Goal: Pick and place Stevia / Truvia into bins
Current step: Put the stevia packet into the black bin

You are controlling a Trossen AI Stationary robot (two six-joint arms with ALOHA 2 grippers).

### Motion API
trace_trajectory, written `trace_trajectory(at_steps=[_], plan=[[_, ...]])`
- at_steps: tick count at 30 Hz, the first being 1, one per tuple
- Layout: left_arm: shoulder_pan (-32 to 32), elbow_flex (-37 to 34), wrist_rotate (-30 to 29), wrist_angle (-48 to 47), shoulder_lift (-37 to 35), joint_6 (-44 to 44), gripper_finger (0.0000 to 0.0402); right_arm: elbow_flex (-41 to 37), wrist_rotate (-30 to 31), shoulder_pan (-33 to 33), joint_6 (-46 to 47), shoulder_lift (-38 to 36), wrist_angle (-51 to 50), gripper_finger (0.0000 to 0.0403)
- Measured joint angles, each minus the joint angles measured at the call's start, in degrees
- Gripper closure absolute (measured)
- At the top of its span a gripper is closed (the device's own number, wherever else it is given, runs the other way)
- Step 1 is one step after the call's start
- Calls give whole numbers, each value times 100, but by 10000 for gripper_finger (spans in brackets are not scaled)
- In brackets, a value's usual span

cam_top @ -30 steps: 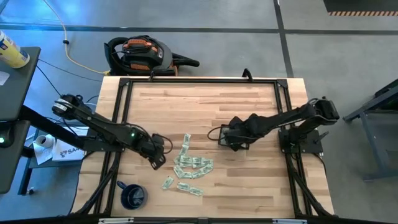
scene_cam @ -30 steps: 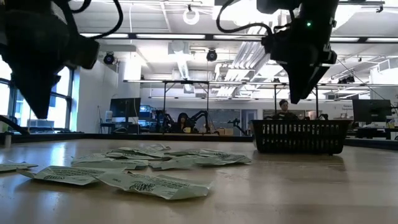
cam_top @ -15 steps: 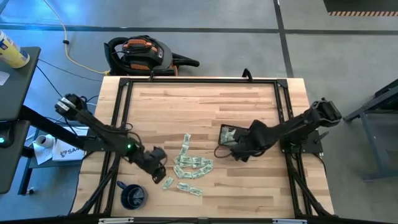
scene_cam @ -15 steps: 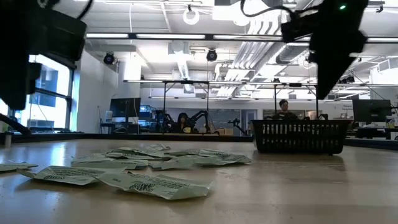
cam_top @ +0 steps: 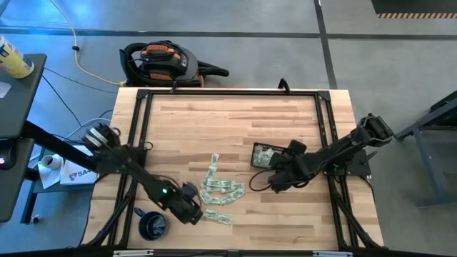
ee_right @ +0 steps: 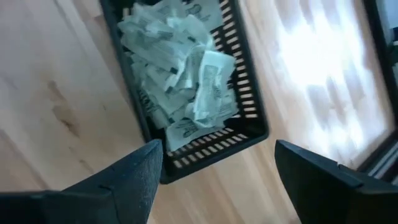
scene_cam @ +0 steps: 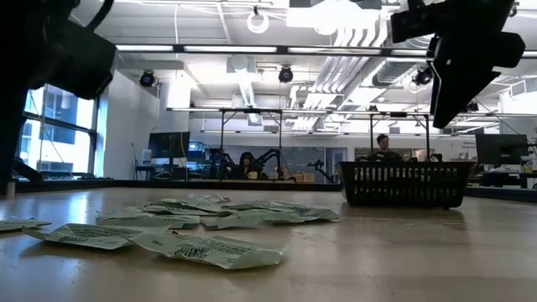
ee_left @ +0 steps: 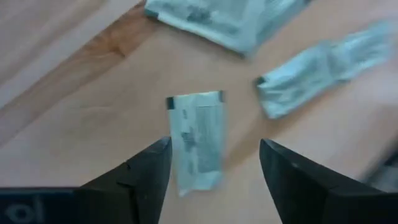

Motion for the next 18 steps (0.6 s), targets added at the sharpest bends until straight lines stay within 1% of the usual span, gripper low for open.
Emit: trace_trajectory(at_steps=[3,5,8,11,14,18], plan=[[0,649,-2,-1155,488,54,129,0,56,-2,-49,-2,-14,102],[2,1061,0,-1357,811,187,136,0,93,-2,-105,-2,-19,102],[2,1410,37,-1733,1181,241,149,0,166,-11,-149,-2,-47,102],[2,1522,91,-1799,1378,296,169,0,198,-11,-152,-2,-80,102],[7,1546,146,-1944,1458,296,204,0,184,-11,-166,-2,-101,102],[55,1545,65,-2204,1466,375,275,-2,258,91,-168,-26,-191,102]])
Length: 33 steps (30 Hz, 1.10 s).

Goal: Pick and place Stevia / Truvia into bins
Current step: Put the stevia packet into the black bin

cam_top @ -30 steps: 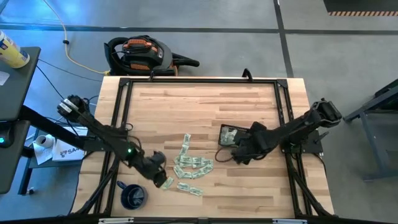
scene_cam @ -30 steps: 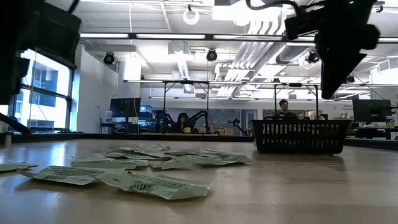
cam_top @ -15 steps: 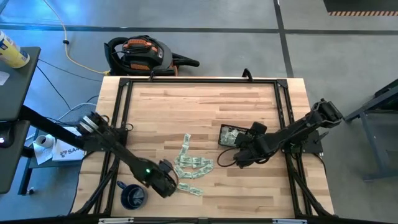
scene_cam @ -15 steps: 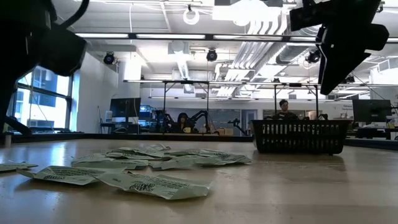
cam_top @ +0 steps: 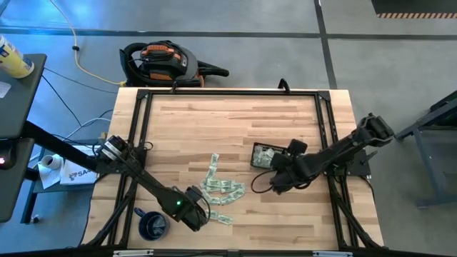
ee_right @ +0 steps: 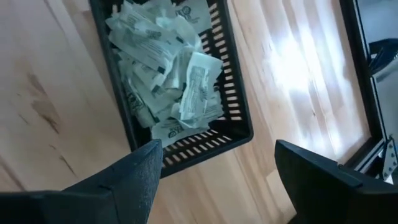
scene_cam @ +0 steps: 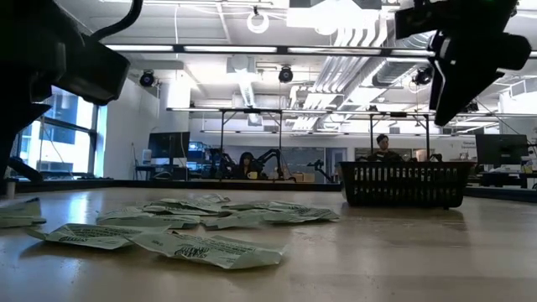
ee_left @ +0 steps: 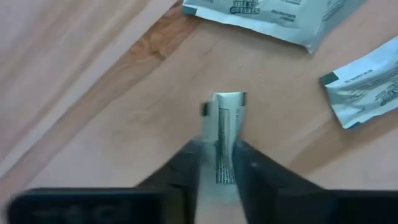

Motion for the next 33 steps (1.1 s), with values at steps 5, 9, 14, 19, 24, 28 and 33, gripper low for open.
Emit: trace_trajectory(at_steps=[5,9,14,19,24,28,33], plan=[[288,-6,39,-116,-95,619,376,0,324,261,350,-306,-123,102],[656,-68,-302,-389,-374,1101,372,0,699,622,1231,-828,-541,102],[1314,95,-855,-207,-1124,2305,377,0,763,1072,1989,-1365,-952,102],[2339,586,-960,1231,-1262,4579,382,0,740,1260,2372,-1567,-1012,102],[3361,1356,-428,2443,-490,6276,380,0,690,1281,2611,-1578,-996,102],[3949,2339,300,2648,366,7223,378,0,480,1295,2798,-1580,-1006,102],[4111,3552,819,2523,1495,7914,362,1,274,1411,3034,-1578,-1007,102]])
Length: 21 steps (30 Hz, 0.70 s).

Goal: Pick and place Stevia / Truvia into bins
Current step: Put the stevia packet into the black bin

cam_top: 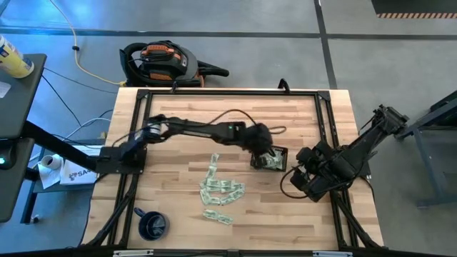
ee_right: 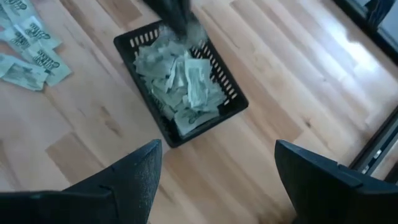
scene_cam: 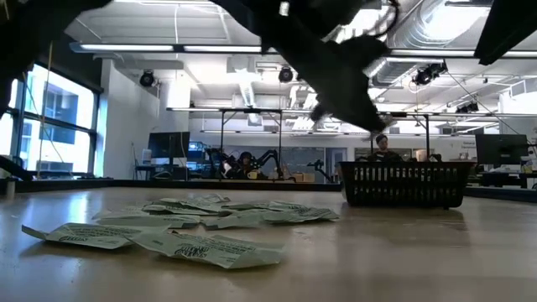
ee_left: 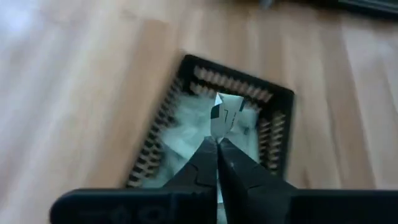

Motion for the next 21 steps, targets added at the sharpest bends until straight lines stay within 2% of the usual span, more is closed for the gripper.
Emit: trace_trajectory(at_steps=[2,3,5,8,15,21], plan=[[6,408,346,-400,327,56,350,1,-61,3,76,0,-4,102],[-2,623,465,-313,515,77,344,1,-75,3,94,0,-3,102],[-16,820,500,-679,765,218,334,0,-93,-2,107,2,3,102],[-58,934,437,-744,1073,399,324,1,-80,-3,107,2,20,102],[-81,949,206,-958,1136,406,309,1,-74,-67,109,4,18,102],[-79,945,175,-877,723,51,277,1,-47,-100,76,4,12,102]])
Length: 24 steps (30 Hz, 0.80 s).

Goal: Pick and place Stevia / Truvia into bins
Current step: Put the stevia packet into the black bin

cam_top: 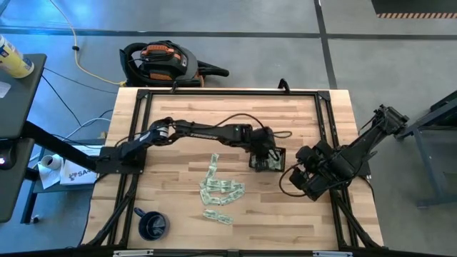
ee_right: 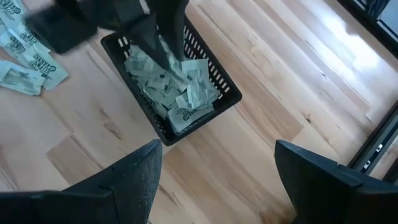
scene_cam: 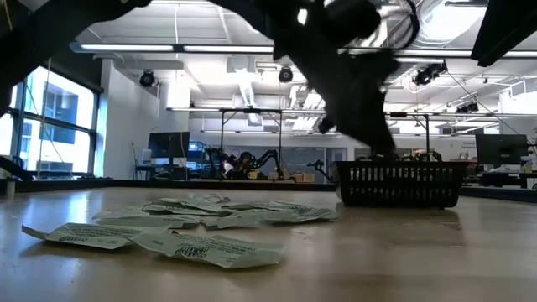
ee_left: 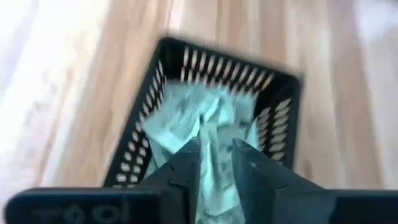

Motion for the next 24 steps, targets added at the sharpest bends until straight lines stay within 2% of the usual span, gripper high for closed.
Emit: trace_trajectory(at_steps=[6,10,13,15,19,24], plan=[[0,-1,2,-371,-318,-103,205,0,26,2,-33,0,-38,102],[-1,1,-131,-1939,-654,-249,166,0,24,2,-34,0,-48,102],[-72,-92,-646,-3075,-742,-441,159,0,24,1,-52,2,-57,102],[-158,-349,-937,-3474,-801,-712,162,0,43,2,-71,2,-65,102],[-468,-1352,-974,-3185,-1297,-1612,174,0,61,0,-78,2,-72,102],[-776,-2998,-1169,-2175,-2269,-3496,183,0,37,0,-82,4,-79,102]])
